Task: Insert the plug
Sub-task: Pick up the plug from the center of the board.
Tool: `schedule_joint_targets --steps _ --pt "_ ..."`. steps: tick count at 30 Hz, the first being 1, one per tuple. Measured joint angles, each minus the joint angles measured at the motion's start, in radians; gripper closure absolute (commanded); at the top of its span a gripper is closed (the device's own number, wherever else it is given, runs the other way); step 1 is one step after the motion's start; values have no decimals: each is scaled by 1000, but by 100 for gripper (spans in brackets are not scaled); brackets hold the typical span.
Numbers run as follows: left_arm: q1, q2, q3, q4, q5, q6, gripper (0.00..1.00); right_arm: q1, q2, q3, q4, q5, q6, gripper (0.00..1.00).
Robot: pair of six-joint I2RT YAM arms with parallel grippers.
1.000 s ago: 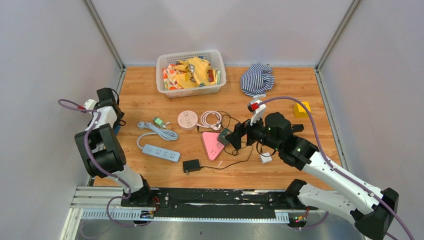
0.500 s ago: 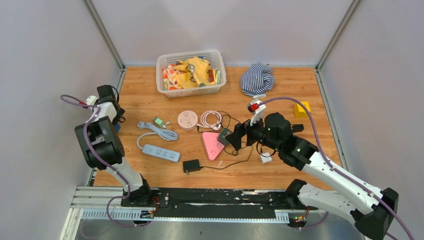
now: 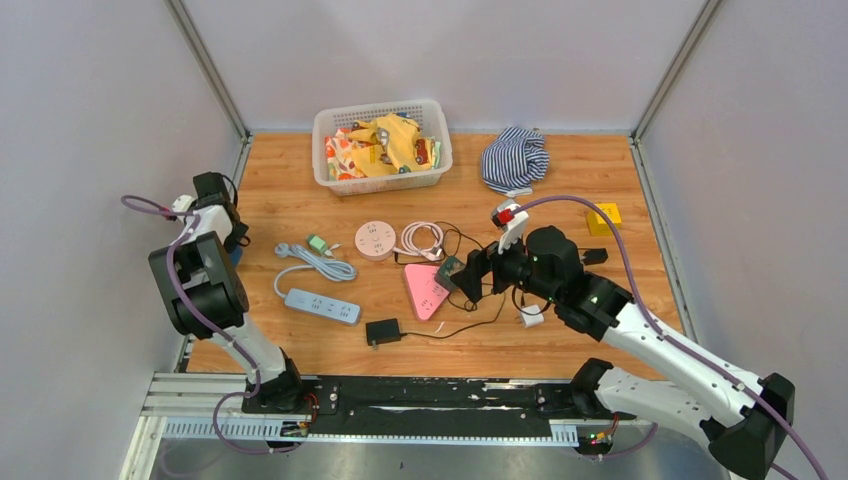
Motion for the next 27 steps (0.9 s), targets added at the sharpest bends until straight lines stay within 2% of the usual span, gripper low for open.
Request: schedule_joint_targets --steps 8,16,23,27 --pt "0 -89 -34 -16 72 5 59 0 20 -8 14 -3 -2 4" --pt "-10 -229 -37 -27 167 48 59 0 23 -27 85 -31 -4 6" --pt "-93 -305 -39 -27 309 101 67 52 65 -22 215 -54 -107 5" --pt "-179 -318 -39 -35 397 140 67 90 120 8 224 -51 -216 5"
